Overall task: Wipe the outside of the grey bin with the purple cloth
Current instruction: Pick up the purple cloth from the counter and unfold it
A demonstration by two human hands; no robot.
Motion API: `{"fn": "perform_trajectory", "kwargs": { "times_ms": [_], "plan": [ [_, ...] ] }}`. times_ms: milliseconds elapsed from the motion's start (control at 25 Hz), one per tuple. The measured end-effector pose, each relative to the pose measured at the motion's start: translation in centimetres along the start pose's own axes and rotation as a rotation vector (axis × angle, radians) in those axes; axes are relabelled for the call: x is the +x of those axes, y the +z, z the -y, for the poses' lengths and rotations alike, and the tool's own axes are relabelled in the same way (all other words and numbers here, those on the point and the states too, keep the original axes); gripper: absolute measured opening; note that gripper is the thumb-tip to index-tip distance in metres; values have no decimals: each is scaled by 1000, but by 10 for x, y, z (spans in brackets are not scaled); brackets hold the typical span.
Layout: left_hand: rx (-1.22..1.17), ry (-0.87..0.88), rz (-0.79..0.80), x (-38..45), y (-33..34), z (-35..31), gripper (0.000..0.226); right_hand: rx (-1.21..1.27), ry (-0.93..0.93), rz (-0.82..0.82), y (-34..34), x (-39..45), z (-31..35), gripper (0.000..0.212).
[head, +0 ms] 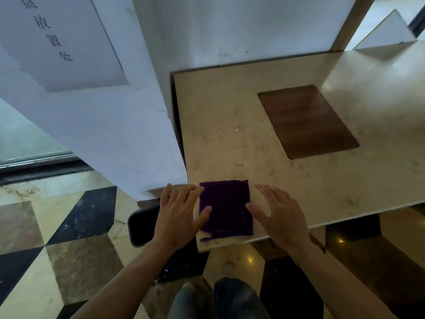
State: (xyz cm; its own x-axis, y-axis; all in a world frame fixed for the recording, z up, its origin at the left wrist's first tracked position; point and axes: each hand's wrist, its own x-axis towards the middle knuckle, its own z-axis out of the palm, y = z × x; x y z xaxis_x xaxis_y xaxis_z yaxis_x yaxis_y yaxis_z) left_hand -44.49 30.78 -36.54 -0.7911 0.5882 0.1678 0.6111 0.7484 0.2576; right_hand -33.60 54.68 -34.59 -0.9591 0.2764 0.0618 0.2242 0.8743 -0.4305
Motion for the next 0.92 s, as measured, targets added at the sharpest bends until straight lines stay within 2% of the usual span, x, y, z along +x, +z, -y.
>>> {"fn": "perform_trajectory", "kwargs": {
  "times_ms": [320,480,560,760,920],
  "plan": [
    [-3,14,79,39,33,21,52,-87,0,24,36,44,-14,60],
    [20,-14,245,59,57,31,67,-144,89,354,62,68,-22,77],
    [24,-31,332,69,65,32,75,-183,83,462,69,76,-23,80],
    [38,-26,405,87,79,34,62,-206,103,399,81,85,-25,62],
    [-87,-52,405,91,80,31,39,-138,113,291,83,85,-24,34]
  ]
}}
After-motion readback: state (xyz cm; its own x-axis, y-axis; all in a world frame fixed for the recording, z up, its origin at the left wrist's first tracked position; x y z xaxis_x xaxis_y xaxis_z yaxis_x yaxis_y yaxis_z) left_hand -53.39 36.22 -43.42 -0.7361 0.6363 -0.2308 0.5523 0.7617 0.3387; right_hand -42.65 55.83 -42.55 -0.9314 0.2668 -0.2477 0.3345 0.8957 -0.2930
